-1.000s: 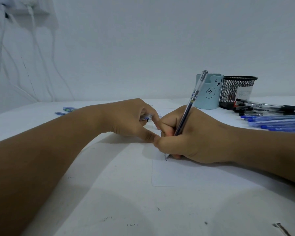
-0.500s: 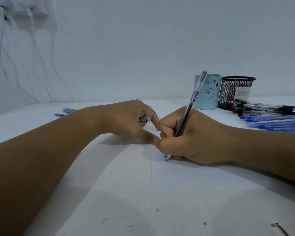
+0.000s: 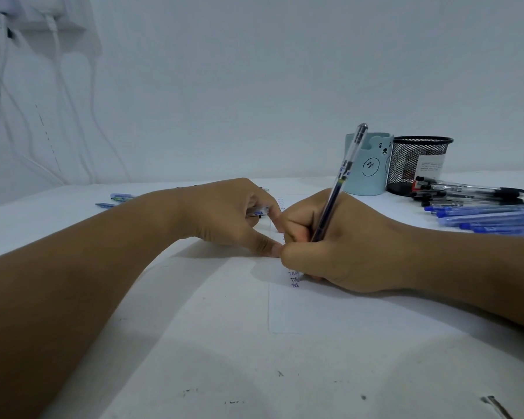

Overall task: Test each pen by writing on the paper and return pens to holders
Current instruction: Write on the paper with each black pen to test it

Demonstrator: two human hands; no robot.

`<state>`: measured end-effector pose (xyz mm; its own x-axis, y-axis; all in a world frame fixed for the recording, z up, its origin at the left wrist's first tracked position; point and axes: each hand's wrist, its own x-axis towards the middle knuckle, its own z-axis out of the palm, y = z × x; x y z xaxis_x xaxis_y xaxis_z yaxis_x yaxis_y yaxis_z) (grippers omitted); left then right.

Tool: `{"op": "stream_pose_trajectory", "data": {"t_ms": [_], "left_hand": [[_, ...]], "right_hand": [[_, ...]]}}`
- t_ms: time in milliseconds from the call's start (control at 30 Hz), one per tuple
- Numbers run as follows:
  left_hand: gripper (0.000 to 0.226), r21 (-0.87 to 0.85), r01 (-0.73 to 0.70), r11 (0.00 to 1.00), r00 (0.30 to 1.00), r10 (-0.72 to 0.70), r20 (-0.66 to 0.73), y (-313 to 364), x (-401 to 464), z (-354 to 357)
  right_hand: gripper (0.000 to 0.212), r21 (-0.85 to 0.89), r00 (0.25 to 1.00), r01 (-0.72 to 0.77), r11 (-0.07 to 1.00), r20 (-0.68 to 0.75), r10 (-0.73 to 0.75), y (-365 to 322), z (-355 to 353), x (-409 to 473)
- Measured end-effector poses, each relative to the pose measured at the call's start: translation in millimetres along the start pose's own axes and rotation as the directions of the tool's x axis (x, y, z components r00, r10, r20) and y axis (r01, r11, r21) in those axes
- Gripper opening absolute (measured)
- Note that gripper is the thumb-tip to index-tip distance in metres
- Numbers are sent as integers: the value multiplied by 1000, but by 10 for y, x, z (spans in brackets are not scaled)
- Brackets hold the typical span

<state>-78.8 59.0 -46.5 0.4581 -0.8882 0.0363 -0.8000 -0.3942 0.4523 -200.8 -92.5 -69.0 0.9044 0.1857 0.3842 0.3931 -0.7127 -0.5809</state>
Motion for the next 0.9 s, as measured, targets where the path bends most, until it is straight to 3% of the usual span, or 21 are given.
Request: {"op": "stream_pose_trajectory", "data": {"t_ms": [233, 467, 567, 733, 900], "left_hand": [[30, -5, 2, 1000, 1000, -2, -6, -7, 5, 2], [25, -8, -31, 999, 1000, 31, -1, -47, 27, 5], [21, -15, -25, 1000, 1000, 25, -11, -79, 36, 1], [21, 46, -28, 999, 996, 32, -79, -114, 66, -2], [16, -237, -55, 970, 978, 4, -211, -112, 121, 17]], "right_hand": [[37, 11, 999, -47, 999, 19, 47, 64, 4, 29], [44, 24, 1000, 17, 1000, 20, -18, 14, 12, 9], [46, 205, 997, -27, 978, -69, 42, 73, 35, 10], [39, 603, 918, -58, 796, -281, 279, 32, -41, 45], [23, 736, 878, -69, 674, -276, 391, 70, -211, 123]]}}
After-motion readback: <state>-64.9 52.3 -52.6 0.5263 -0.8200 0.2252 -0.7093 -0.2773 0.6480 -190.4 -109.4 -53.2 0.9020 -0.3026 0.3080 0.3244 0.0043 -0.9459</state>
